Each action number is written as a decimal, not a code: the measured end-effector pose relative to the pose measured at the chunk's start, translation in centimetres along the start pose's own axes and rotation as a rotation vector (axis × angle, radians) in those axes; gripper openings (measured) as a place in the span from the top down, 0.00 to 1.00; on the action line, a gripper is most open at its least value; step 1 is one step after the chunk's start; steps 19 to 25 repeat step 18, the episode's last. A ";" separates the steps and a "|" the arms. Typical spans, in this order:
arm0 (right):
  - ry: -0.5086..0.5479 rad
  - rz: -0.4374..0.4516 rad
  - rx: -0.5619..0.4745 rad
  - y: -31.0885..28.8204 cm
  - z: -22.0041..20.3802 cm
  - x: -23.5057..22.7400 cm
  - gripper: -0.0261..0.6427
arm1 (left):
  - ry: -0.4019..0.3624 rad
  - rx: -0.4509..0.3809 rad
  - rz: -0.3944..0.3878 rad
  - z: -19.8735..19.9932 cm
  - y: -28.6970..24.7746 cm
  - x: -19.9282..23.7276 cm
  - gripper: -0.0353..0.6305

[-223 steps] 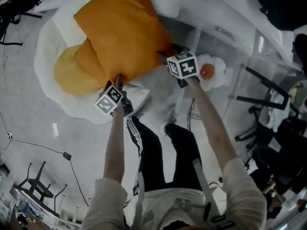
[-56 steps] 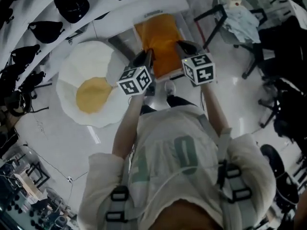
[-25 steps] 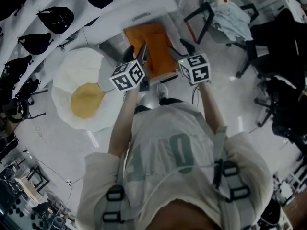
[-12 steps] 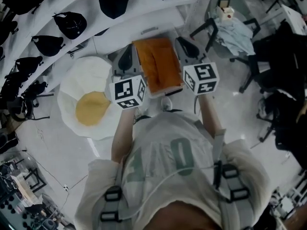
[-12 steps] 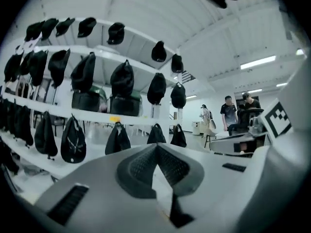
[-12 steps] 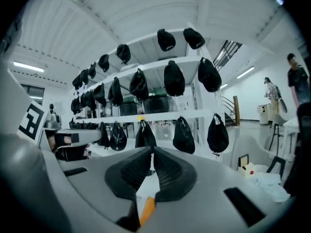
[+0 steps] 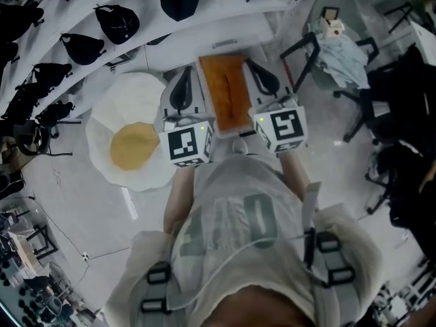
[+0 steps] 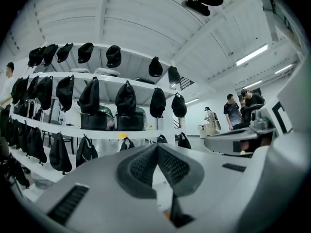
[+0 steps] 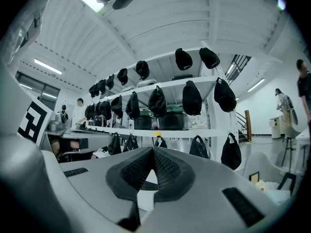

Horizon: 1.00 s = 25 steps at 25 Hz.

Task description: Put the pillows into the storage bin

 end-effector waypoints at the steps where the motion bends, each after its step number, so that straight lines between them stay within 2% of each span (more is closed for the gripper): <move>1: 0.004 0.009 0.004 0.1 0.2 0.2 0.95 | 0.000 -0.009 0.003 0.2 0.2 0.0 0.94; 11: 0.025 0.016 -0.017 1.0 0.5 0.3 0.95 | 0.021 -0.045 0.049 1.2 1.7 0.3 0.94; 25: 0.034 0.014 -0.021 1.3 0.7 -0.1 0.95 | 0.024 -0.042 0.050 1.4 1.6 0.0 0.94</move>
Point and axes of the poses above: the fingertips, and each gripper's own axes: y backward along the fingers, x to its left, z out of its top, the point moved 9 cm from there along y, backward along the fingers, and after that the axes turned 14 degrees about z, right-handed, at the moved point
